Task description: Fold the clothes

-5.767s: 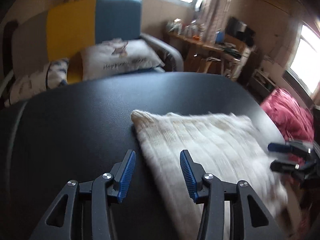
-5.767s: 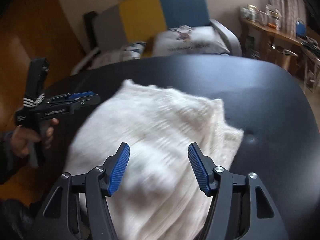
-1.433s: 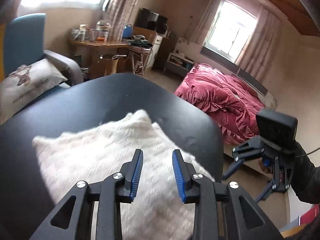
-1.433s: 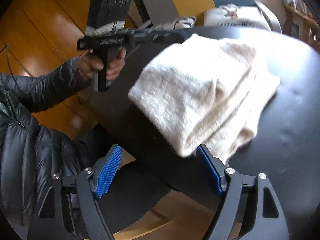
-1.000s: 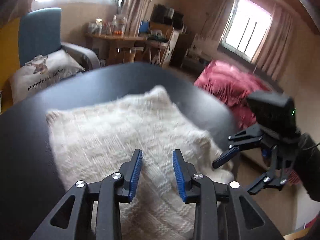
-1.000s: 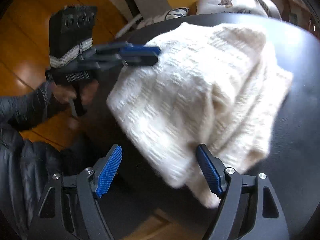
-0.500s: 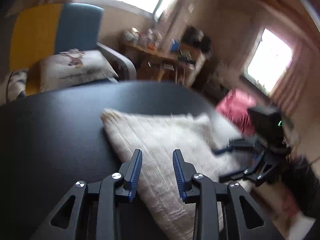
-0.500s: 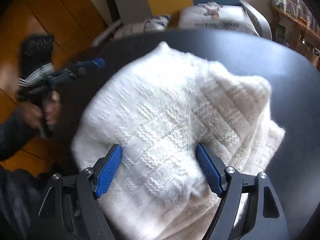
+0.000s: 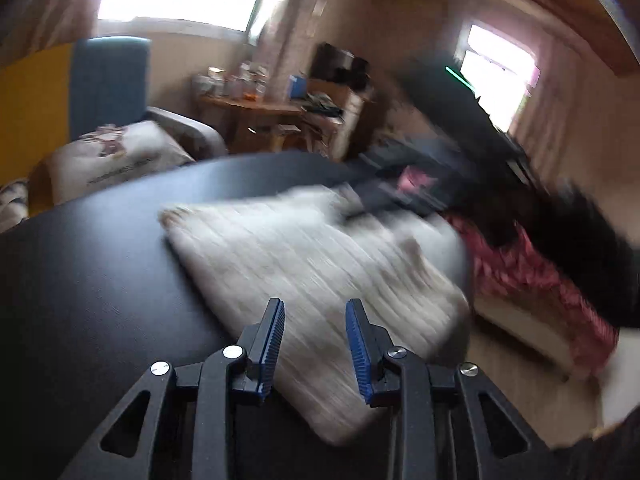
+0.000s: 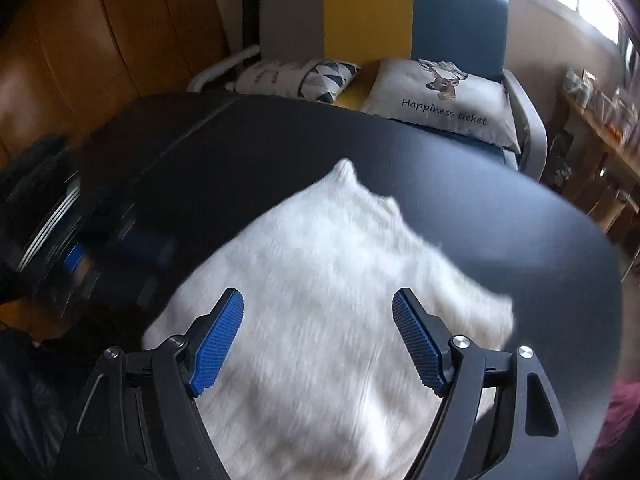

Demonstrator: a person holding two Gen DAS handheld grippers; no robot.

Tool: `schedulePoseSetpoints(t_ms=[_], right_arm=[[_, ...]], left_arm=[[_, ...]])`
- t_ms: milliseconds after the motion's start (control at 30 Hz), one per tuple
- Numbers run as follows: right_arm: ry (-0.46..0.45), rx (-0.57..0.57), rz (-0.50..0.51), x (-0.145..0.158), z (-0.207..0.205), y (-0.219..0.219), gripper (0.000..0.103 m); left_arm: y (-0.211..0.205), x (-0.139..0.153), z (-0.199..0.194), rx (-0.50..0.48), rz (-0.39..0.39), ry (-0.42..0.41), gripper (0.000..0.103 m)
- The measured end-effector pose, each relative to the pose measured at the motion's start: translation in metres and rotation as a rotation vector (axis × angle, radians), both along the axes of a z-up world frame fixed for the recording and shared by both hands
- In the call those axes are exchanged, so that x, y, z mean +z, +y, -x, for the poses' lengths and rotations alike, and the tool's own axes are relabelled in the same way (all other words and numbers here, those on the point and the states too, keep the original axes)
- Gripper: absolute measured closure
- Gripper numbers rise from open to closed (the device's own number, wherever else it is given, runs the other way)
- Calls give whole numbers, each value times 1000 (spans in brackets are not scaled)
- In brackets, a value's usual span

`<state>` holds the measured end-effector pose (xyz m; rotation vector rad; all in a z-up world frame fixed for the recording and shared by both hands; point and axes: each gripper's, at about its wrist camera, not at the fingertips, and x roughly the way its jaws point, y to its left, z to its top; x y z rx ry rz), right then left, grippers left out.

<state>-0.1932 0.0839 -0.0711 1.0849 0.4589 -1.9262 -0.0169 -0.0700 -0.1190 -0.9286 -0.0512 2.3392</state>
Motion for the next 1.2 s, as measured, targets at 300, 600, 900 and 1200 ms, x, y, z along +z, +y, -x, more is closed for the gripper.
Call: schedulePoseSetpoints(t_ms=[300, 600, 900, 1200], right_arm=[[-133, -26, -98, -33, 29, -33, 16], [-119, 83, 63, -3, 37, -42, 16], [-233, 70, 32, -32, 62, -39, 15], [-259, 4, 73, -44, 41, 24, 14]], left_arm=[[8, -32, -12, 16, -50, -101, 72], [-59, 21, 71, 235, -195, -38, 72], [-38, -12, 194, 248, 15, -218, 72], [-11, -48, 230, 170, 119, -269, 70]])
